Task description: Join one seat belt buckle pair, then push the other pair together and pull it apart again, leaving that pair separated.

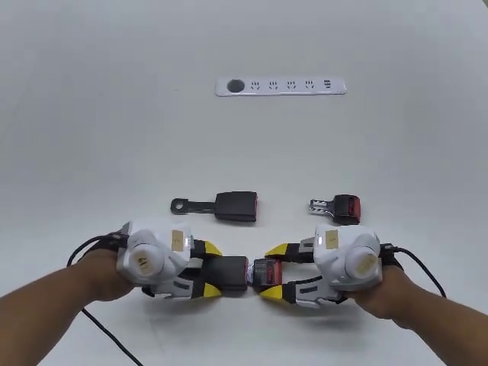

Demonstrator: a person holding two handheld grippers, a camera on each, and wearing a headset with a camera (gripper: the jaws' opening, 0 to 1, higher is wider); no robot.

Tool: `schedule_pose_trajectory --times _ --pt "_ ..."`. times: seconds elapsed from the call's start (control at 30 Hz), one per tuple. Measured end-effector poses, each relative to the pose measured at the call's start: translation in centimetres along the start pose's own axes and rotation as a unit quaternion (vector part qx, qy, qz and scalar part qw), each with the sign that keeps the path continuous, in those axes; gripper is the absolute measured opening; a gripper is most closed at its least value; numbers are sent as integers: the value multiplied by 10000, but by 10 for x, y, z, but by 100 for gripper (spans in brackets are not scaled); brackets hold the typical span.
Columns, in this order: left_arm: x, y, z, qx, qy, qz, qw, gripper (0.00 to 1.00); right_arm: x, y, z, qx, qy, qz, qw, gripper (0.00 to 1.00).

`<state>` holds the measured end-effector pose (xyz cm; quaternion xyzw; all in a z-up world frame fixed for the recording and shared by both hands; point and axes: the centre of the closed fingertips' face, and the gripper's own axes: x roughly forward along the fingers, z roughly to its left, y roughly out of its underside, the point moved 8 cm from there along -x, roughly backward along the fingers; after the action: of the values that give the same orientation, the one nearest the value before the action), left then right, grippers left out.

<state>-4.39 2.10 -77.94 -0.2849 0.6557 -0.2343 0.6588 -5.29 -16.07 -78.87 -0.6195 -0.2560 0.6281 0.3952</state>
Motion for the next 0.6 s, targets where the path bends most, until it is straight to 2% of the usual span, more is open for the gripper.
schedule_pose_trajectory --times 0.2,0.6 --pt "0 2 1 13 53 -126 9999 33 0 1 0 -52 33 -49 10000 35" --pt "1 4 4 94 162 -227 9996 33 0 2 -1 -38 27 -155 9999 34"
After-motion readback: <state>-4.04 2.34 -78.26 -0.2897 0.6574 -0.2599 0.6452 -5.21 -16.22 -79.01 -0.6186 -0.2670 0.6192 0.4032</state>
